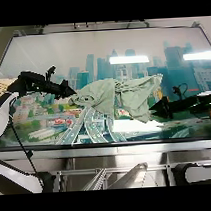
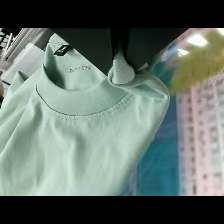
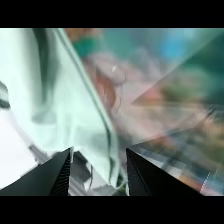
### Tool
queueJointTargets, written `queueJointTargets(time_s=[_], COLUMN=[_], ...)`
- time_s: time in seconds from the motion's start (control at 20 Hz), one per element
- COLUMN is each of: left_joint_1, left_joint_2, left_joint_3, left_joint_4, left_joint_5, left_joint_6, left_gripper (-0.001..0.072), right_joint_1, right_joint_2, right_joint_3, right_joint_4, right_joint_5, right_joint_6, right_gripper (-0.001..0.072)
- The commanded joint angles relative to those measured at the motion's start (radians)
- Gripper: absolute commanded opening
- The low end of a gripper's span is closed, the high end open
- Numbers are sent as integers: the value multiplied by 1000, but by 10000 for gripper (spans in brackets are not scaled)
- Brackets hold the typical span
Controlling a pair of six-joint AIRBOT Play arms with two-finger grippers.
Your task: Fold the shirts.
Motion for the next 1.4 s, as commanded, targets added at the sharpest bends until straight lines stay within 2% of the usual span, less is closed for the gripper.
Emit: queueJointTargets(time_s=[0.0, 0.05, 0.1, 0.25, 0.4, 0.55, 0.7, 0.8, 0.9, 1.0, 1.25, 1.35], left_joint_1=[-2, -2, -1, 17, 76, 161, 266, 343, 412, 455, 468, 465], left_joint_2=[-5, -3, 8, 96, 259, 457, 628, 719, 793, 846, 891, 892], left_joint_3=[12, 13, 13, 64, 216, 433, 621, 668, 627, 529, 228, 108], left_joint_4=[0, -3, -9, -14, -62, -62, -54, -50, -51, -51, -53, -54], left_joint_5=[32, 43, 56, 122, 218, 237, 234, 236, 236, 245, 283, 312], left_joint_6=[-9, -9, -9, -9, -13, -43, -46, -45, -46, -45, -42, -42], left_gripper=[21, 21, 21, 22, 21, 22, 23, 23, 24, 24, 24, 24], right_joint_1=[148, 177, 191, 161, 49, -130, -333, -465, -518, -487, -375, -330], right_joint_2=[-1, -1, 2, 68, 245, 467, 662, 785, 846, 850, 768, 742], right_joint_3=[-36, -33, -23, 79, 273, 523, 710, 732, 732, 732, 731, 729], right_joint_4=[37, 100, 175, 329, 489, 654, 665, 655, 622, 622, 610, 552], right_joint_5=[-25, -15, 7, 131, 229, 226, 178, 133, 128, 129, 198, 228], right_joint_6=[-24, -66, -104, -170, -169, -144, -135, -135, -135, -135, -114, -93], right_gripper=[417, 179, 18, 17, 17, 17, 17, 17, 17, 16, 17, 16])
